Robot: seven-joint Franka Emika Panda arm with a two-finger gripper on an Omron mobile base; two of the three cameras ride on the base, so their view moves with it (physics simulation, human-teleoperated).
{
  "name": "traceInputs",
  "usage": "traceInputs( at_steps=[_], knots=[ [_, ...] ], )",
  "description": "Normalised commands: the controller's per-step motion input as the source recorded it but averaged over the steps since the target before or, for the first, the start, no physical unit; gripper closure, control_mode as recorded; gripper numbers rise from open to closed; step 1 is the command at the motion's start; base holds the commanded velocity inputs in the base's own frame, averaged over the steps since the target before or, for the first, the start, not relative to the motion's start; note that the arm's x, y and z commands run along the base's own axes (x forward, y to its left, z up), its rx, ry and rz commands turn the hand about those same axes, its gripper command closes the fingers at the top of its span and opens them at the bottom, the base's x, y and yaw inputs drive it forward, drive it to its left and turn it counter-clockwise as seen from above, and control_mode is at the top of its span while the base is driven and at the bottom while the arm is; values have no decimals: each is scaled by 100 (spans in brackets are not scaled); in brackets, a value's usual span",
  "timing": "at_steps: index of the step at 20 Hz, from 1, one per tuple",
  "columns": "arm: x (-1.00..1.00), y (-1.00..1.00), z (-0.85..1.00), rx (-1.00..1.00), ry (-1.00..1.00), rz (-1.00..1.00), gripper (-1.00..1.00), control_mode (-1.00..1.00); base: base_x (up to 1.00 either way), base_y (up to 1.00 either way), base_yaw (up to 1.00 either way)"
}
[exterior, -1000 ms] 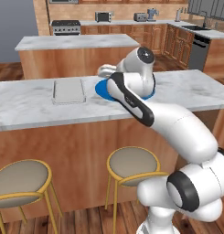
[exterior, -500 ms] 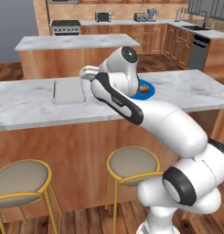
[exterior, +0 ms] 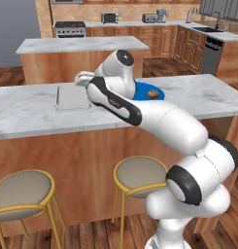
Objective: Place one cooked food and one vegetable from the large plate to each tupperware container.
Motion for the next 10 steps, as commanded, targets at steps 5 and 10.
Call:
traceInputs(
  at_steps=[5,10],
  knots=[
    [30,14,-33,0,5,7,100,-100,0,0,0],
    [16,28,-11,0,2,6,100,-100,0,0,0]
  ],
)
